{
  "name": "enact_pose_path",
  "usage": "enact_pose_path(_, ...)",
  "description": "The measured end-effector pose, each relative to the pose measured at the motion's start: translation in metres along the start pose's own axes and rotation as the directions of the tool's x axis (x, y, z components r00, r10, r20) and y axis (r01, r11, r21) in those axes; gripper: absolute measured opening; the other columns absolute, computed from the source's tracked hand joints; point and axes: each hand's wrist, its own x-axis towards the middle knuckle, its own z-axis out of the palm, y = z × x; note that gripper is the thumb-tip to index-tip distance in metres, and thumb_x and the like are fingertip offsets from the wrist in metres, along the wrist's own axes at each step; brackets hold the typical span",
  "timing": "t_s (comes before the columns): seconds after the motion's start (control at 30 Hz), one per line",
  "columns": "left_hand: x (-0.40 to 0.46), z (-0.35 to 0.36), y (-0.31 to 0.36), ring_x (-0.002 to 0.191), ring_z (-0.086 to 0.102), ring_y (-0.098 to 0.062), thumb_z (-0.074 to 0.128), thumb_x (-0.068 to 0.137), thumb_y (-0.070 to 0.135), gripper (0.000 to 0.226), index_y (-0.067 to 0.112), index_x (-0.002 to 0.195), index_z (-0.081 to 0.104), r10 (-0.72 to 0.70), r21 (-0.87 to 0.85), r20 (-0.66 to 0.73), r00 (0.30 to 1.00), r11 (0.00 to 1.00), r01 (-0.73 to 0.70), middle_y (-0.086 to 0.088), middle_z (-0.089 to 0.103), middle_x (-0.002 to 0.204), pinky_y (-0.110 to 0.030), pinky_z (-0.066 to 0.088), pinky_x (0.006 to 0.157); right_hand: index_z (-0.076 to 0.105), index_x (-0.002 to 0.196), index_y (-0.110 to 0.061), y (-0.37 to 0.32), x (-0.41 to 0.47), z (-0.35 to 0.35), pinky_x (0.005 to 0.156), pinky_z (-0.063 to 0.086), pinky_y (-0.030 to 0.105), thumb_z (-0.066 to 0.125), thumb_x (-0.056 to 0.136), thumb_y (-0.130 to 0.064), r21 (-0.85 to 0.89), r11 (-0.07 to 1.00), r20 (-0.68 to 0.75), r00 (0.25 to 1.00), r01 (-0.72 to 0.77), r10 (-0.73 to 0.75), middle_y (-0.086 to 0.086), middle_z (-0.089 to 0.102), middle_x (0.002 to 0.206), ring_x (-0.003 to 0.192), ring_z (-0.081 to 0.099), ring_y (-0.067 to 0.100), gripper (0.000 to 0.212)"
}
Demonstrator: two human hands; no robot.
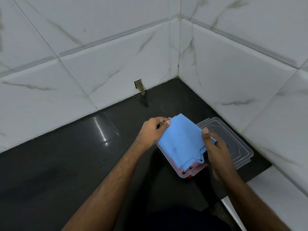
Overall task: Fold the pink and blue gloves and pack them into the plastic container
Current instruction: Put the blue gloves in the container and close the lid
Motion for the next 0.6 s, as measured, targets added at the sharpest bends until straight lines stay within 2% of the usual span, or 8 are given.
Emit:
enact_pose_path(0.1, -0.001, -0.004, -0.002, 0.099, 0.071, -0.010, 0.056, 0.105, 0.040, 0.028, 0.022, 0.119, 0.074, -0.015, 0.012, -0.011, 1.000, 1.000, 0.015, 0.010, 0.076, 0.108, -0.039, 0.059, 0.091, 0.069, 0.095, -0.037, -0.001, 0.003, 0.000, 0.070, 0.062, 0.029, 0.052, 0.092, -0.060, -0.087, 0.996, 0.009, 1.000, -0.024, 0.025, -0.014, 0.075, 0.093, 0.089, 0.075, 0.010, 0.028)
enact_pose_path(0.17, -0.003, -0.006, -0.005, 0.098, 0.071, -0.011, 0.057, 0.105, 0.040, 0.027, 0.023, 0.116, 0.075, -0.023, 0.001, 0.008, 1.000, 1.000, 0.023, 0.009, 0.076, 0.105, -0.041, 0.059, 0.092, 0.068, 0.097, -0.029, 0.002, 0.007, 0.000, 0.073, 0.063, 0.033, 0.055, 0.094, -0.055, -0.161, 0.986, -0.027, 0.999, -0.032, 0.028, -0.009, 0.076, 0.093, 0.088, 0.075, 0.013, 0.029)
enact_pose_path(0.3, -0.001, -0.011, -0.010, 0.097, 0.071, -0.014, 0.057, 0.105, 0.041, 0.026, 0.024, 0.112, 0.075, -0.015, 0.032, 0.043, 0.999, 0.999, 0.014, 0.006, 0.076, 0.103, -0.038, 0.059, 0.087, 0.067, 0.092, -0.027, 0.006, 0.012, 0.000, 0.075, 0.063, 0.039, 0.057, 0.099, -0.047, -0.347, 0.938, -0.029, 1.000, -0.002, -0.008, -0.005, 0.075, 0.092, 0.085, 0.074, 0.014, 0.024)
enact_pose_path(0.37, 0.000, -0.008, -0.013, 0.094, 0.069, -0.009, 0.056, 0.106, 0.039, 0.025, 0.023, 0.111, 0.074, 0.000, 0.070, 0.038, 0.999, 0.998, -0.002, 0.009, 0.074, 0.102, -0.031, 0.057, 0.081, 0.066, 0.091, -0.025, 0.001, 0.017, -0.002, 0.074, 0.062, 0.036, 0.054, 0.101, -0.047, -0.475, 0.880, 0.012, 0.999, 0.032, -0.029, -0.004, 0.073, 0.089, 0.083, 0.073, 0.014, 0.027)
enact_pose_path(0.47, 0.000, 0.002, -0.019, 0.093, 0.066, -0.005, 0.054, 0.106, 0.035, 0.026, 0.021, 0.115, 0.073, 0.060, 0.162, -0.040, 0.997, 0.985, -0.053, 0.009, 0.074, 0.106, -0.022, 0.050, 0.076, 0.064, 0.098, -0.021, -0.007, 0.028, -0.005, 0.065, 0.053, 0.022, 0.049, 0.103, -0.047, -0.655, 0.751, 0.066, 0.996, 0.082, -0.052, -0.003, 0.070, 0.089, 0.082, 0.069, 0.009, 0.030)
enact_pose_path(0.53, -0.001, 0.009, -0.024, 0.088, 0.062, -0.004, 0.054, 0.106, 0.032, 0.026, 0.018, 0.115, 0.074, 0.124, 0.220, -0.108, 0.986, 0.971, -0.098, 0.007, 0.073, 0.104, -0.019, 0.045, 0.072, 0.066, 0.107, -0.018, -0.010, 0.033, -0.006, 0.069, 0.051, 0.020, 0.048, 0.104, -0.046, -0.716, 0.690, 0.097, 0.994, 0.108, -0.055, -0.001, 0.072, 0.097, 0.082, 0.067, 0.009, 0.033)
enact_pose_path(0.6, -0.003, 0.014, -0.027, 0.085, 0.057, -0.002, 0.054, 0.106, 0.033, 0.027, 0.018, 0.117, 0.073, 0.163, 0.257, -0.158, 0.974, 0.959, -0.119, 0.004, 0.068, 0.101, -0.011, 0.038, 0.072, 0.067, 0.115, -0.015, -0.013, 0.035, -0.004, 0.078, 0.054, 0.025, 0.046, 0.105, -0.047, -0.788, 0.601, 0.124, 0.991, 0.129, -0.051, 0.003, 0.073, 0.105, 0.086, 0.066, 0.013, 0.040)
